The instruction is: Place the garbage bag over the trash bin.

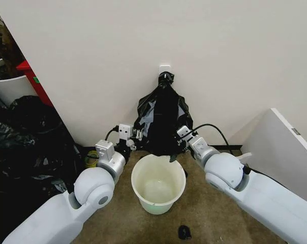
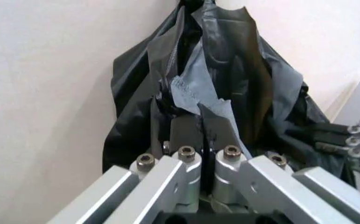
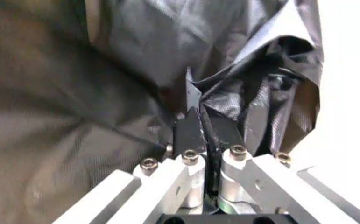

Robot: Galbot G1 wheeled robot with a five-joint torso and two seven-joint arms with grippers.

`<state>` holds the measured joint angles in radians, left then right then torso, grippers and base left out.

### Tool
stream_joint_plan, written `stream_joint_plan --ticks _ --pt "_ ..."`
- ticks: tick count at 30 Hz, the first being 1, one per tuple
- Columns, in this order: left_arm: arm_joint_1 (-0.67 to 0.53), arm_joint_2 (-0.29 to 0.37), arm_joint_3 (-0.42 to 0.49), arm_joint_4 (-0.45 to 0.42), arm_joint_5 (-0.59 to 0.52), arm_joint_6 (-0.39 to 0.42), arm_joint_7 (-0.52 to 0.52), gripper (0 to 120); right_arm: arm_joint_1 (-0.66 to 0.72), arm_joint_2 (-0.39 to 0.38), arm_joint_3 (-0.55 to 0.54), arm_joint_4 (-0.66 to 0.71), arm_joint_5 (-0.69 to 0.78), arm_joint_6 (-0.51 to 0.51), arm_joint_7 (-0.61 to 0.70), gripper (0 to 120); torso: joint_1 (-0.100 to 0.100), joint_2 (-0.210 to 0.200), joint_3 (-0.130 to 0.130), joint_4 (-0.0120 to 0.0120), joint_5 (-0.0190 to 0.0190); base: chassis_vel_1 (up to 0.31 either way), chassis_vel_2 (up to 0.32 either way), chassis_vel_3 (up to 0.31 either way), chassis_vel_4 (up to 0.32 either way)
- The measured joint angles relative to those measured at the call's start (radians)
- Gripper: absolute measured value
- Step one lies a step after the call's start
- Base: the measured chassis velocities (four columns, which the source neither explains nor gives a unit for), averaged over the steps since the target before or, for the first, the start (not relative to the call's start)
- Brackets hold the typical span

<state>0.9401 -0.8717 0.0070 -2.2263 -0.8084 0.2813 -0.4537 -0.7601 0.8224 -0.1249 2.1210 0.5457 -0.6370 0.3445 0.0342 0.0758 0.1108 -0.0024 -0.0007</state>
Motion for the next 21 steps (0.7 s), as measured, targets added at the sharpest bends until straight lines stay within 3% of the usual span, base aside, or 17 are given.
stream_joint_plan --ticks 1,4,8,14,21 --pt "0.011 0.004 -0.008 -0.010 0.001 -0.002 0.000 0 -0.053 0.005 0.051 0.017 0.038 0.053 0.001 0 0.000 0.000 0.000 -0.0001 0.0000 0.000 0.000 0.000 0.000" --pt "0.016 0.005 -0.013 -0.013 0.001 -0.003 0.000 0 -0.079 0.007 0.074 0.027 0.058 0.080 0.001 0 0.000 0.000 0.000 -0.0001 0.0001 0.000 0.000 0.000 0.000" --pt "0.095 0.017 -0.073 -0.066 0.005 -0.014 0.003 0 -0.332 0.065 0.326 0.168 0.309 0.276 -0.044 0 0.000 0.000 0.000 -0.0004 -0.0001 0.000 0.000 0.000 0.000" --pt "0.206 0.038 -0.114 -0.141 0.010 -0.028 0.007 0 -0.465 0.120 0.440 0.245 0.459 0.361 -0.060 0 0.000 0.000 0.000 0.0000 -0.0001 0.000 0.000 0.000 0.000" --pt "0.320 0.053 -0.121 -0.222 0.022 -0.032 0.008 0 -0.589 0.153 0.498 0.324 0.472 0.368 -0.068 0 0.000 0.000 0.000 -0.0001 0.0000 0.000 0.000 0.000 0.000"
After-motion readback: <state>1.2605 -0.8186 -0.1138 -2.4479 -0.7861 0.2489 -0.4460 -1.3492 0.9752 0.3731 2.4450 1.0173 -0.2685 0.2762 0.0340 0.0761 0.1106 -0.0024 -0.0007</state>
